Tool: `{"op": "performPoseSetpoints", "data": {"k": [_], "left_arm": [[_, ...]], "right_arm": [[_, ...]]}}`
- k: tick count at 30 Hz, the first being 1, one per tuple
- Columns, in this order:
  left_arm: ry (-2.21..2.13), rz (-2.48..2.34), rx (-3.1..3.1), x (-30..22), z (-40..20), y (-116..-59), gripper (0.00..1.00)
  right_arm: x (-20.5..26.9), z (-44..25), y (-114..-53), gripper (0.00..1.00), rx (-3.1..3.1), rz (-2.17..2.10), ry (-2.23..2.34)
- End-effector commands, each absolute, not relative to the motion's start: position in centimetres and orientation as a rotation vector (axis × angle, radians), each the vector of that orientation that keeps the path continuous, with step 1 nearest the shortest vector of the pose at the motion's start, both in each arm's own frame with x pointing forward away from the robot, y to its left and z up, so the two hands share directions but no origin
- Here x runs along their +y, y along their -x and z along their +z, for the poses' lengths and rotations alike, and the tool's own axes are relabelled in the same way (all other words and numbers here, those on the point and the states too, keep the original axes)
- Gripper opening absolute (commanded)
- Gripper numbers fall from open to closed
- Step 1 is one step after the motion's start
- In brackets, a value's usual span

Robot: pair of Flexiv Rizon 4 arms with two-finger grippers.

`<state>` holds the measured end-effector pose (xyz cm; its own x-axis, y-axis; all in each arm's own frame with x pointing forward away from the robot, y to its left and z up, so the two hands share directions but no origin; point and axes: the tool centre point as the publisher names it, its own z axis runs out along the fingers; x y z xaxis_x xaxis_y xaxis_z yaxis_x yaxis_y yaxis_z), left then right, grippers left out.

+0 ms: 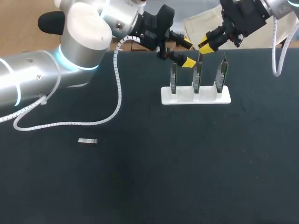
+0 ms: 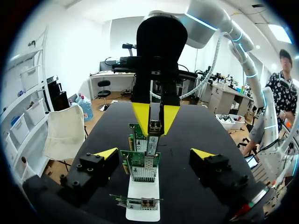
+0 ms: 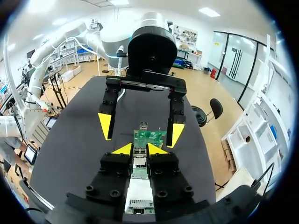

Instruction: Pick up the optical module with the left hand, and insert it into the network port with the right hand.

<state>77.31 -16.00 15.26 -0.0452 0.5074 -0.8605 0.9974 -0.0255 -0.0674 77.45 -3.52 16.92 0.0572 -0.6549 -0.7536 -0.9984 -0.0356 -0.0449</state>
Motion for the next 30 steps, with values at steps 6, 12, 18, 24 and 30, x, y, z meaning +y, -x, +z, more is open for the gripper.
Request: {"op": "performPoseSetpoints", "data": {"k": [6,12,18,24,30], "left_arm": [[-1.603,-0.987,1.622,-16.04,15.32,-77.48,1.0],[-1.603,-0.987,1.622,-16.04,15.32,-77.48,1.0],[-1.603,-0.987,1.622,-16.04,15.32,-77.48,1.0],[-1.603,-0.987,1.622,-16.04,15.32,-77.48,1.0],[-1.603,-0.987,1.622,-16.04,15.32,-77.48,1.0]], "right_arm": [[-3.64,16.87,-77.38,0.0,1.661,0.739,1.758],[-3.67,16.75,-77.34,0.0,1.664,0.739,1.76],[-3.51,16.67,-77.35,0.0,1.662,0.742,1.764],[-3.52,16.7,-77.37,0.0,1.664,0.731,1.753],[-3.64,17.15,-77.34,0.0,1.663,0.721,1.733]]}}
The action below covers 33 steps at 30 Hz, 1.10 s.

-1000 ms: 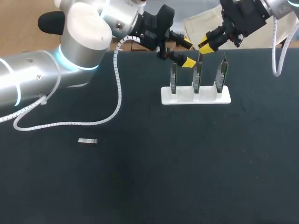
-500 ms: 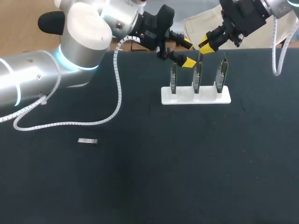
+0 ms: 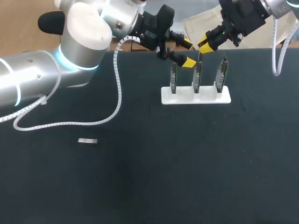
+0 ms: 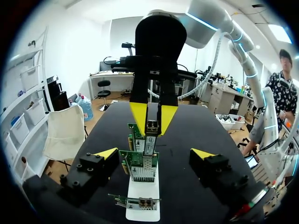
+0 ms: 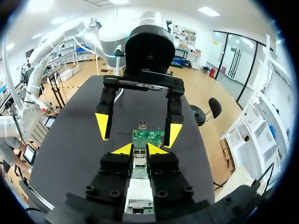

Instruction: Pick up the optical module with the left hand, and insert it into the network port with the right hand.

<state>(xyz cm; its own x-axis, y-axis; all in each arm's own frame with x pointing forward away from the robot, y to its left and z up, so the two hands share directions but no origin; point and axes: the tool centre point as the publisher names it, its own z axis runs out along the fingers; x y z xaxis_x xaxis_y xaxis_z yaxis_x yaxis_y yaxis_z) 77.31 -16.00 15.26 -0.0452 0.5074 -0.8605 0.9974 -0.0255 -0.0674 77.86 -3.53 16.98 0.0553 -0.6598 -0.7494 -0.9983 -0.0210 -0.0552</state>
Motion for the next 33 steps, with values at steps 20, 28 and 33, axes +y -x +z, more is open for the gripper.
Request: {"op": "performPoseSetpoints", "data": {"k": [20,28,33], "left_arm": [[-1.603,-0.987,1.622,-16.04,15.32,-77.48,1.0],[-1.603,-0.987,1.622,-16.04,15.32,-77.48,1.0],[-1.603,-0.987,1.622,-16.04,15.32,-77.48,1.0]], "right_arm": [[-3.55,16.6,-77.12,0.0,1.67,0.733,1.759],[-3.61,16.91,-77.3,0.0,1.66,0.727,1.754],[-3.61,17.13,-77.38,0.0,1.652,0.722,1.754]]}}
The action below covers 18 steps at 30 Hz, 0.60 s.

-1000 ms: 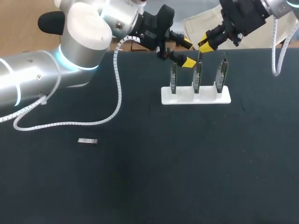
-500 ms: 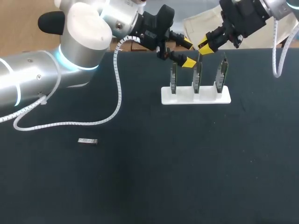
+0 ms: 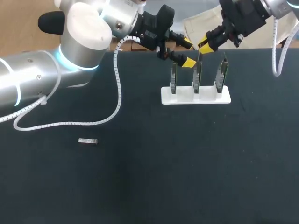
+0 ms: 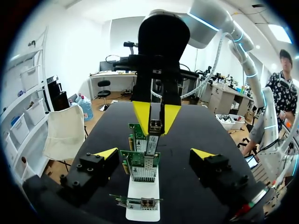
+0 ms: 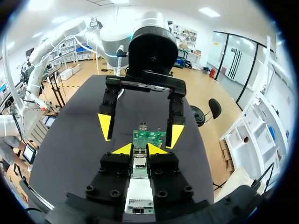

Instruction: Pick up the optical module with the left hand, and insert it into the network port with the right hand.

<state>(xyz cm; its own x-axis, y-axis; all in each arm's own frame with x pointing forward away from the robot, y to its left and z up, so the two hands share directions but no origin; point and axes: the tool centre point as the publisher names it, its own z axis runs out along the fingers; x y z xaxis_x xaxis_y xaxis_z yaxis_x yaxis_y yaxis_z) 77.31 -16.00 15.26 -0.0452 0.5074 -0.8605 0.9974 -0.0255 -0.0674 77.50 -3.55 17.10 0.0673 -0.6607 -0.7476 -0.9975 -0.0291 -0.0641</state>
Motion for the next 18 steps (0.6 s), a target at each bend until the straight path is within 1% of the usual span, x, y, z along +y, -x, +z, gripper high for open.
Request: {"op": "performPoseSetpoints", "data": {"k": [1,18], "left_arm": [[-1.603,-0.987,1.622,-16.04,15.32,-77.48,1.0],[-1.603,-0.987,1.622,-16.04,15.32,-77.48,1.0]], "right_arm": [[-3.61,17.08,-77.37,0.0,1.652,0.721,1.756],[-3.65,16.79,-77.34,0.0,1.643,0.703,1.784]]}}
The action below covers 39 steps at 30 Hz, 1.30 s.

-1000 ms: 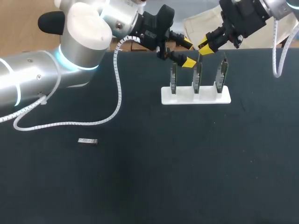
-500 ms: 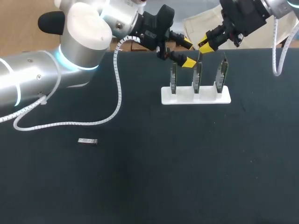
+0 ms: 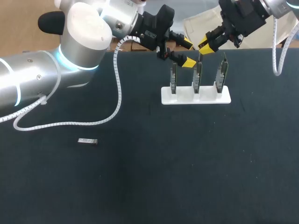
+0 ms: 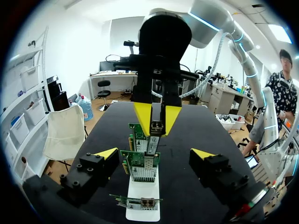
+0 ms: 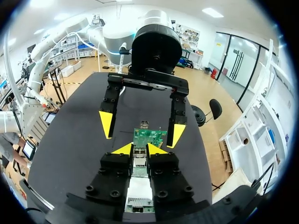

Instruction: Pick up the optical module with the left hand, and insert it into the network port with the right hand.

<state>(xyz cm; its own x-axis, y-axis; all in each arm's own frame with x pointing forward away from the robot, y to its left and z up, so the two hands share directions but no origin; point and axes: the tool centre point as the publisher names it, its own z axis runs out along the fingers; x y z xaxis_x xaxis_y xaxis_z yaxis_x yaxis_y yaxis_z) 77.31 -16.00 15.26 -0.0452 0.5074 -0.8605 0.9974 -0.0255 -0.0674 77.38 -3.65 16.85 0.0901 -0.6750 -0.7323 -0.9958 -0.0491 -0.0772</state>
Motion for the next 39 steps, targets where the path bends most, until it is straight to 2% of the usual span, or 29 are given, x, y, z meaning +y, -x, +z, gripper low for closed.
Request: {"op": "performPoseSetpoints", "data": {"k": [1,39], "left_arm": [[-1.603,-0.987,1.622,-16.04,15.32,-77.48,1.0],[-1.603,-0.987,1.622,-16.04,15.32,-77.48,1.0]], "right_arm": [[-3.65,16.78,-77.36,0.0,1.643,0.704,1.782],[-3.54,16.8,-77.57,0.0,1.649,0.723,1.76]]}}
